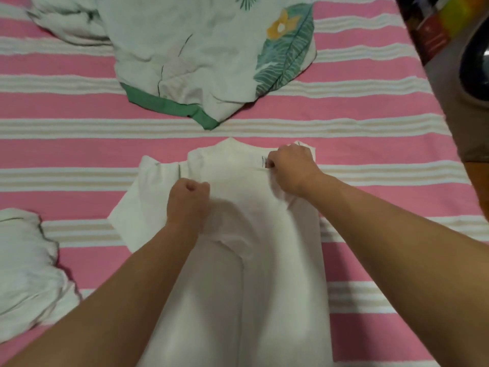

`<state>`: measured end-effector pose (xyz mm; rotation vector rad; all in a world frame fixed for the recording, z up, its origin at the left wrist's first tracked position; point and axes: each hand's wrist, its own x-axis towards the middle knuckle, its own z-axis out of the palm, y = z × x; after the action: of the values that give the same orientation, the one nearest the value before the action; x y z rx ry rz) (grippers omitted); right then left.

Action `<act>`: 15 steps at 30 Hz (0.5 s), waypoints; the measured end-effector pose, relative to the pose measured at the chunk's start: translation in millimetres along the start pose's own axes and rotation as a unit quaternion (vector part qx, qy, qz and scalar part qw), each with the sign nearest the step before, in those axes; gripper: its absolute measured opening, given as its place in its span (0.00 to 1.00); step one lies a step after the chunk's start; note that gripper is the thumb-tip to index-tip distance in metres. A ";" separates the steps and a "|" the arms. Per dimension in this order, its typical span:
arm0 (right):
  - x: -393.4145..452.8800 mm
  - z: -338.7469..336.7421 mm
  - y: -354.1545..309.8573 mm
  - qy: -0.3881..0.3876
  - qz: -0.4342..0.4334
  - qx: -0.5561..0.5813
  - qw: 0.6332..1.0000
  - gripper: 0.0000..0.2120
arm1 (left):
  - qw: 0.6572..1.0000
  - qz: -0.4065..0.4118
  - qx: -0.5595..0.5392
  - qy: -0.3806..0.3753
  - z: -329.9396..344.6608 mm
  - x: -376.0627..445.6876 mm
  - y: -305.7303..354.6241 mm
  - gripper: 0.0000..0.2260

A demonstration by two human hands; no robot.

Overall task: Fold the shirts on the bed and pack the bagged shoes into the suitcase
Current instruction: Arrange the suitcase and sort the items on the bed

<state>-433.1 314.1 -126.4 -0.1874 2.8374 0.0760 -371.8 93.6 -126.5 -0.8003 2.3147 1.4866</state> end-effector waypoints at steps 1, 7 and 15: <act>1.0 0.3 -2.5 0.049 -0.012 0.016 0.999 0.14 | 1.000 0.006 -0.021 0.010 -6.3 -6.7 -0.2 0.07; -1.1 15.4 -29.2 0.227 -0.009 0.123 0.966 0.13 | 0.996 0.021 -0.088 0.017 -30.7 -24.9 -4.6 0.05; -136.7 40.8 -127.7 0.137 -0.143 0.184 0.963 0.12 | 0.981 0.076 0.090 -0.157 -46.0 4.9 12.4 0.19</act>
<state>-274.4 207.1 -129.1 -0.5588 2.9889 -0.5751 -380.0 54.7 -99.8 -0.3201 2.2652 1.3263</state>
